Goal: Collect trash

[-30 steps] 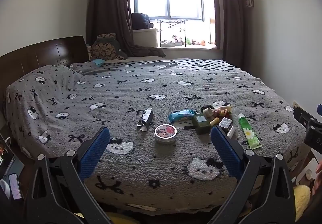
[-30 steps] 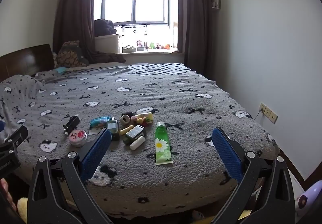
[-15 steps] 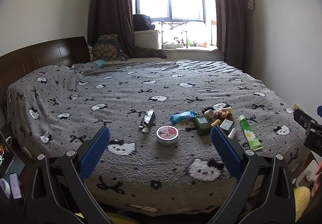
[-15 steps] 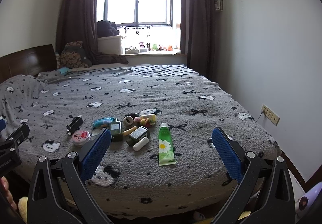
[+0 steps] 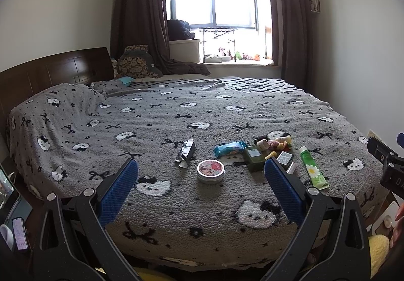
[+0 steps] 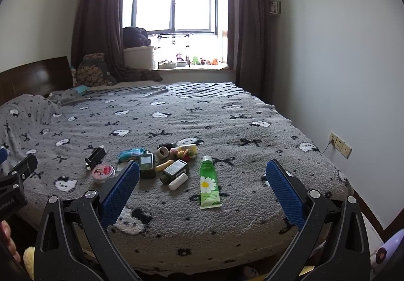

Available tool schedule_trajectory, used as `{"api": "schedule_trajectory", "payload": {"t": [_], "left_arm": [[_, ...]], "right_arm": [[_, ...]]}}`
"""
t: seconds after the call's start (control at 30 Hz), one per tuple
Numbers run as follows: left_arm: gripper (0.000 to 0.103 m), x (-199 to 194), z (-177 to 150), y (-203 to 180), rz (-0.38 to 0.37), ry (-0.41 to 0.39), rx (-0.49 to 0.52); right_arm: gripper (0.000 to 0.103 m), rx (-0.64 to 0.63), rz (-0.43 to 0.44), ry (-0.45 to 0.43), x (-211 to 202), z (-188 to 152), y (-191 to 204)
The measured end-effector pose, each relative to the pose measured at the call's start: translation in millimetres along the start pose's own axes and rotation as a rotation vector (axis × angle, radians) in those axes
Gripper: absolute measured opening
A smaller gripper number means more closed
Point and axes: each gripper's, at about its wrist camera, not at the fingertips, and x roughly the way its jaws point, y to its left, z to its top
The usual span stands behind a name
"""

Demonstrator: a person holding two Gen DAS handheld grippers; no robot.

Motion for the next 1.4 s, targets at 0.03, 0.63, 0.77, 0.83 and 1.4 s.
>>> {"api": "schedule_trajectory", "payload": {"t": [0.03,0.63,0.77,0.83,1.4], "left_arm": [[0.095,0.0,0.2,0.0,0.0,0.0,0.001],[0.095,-1.5,1.6,0.0,0.003,-0.003,0.002],[0.095,-1.4,3.4,0.8,0.005,-0.004,0.001],[0.095,-1.6,3.1,0.9,0.003,-0.004,0.0],[0.095,-2.6,3.5,2.7,0.01,-0.007,-0.005]], "right_arm": [[0.1,0.0,-0.001,-0.001,-0.5,-0.5,0.3],[0.1,-0.005,0.005,-0.005,-0.8,0.2,3.5],[0.1,-0.004,0.006,-0.006,-0.4,0.5,3.8],[0.1,-0.004,0.007,-0.007,-1.2,0.3,3.9],[0.1,0.001,0.006,-0.012,-2.1,0.7,2.9]]}}
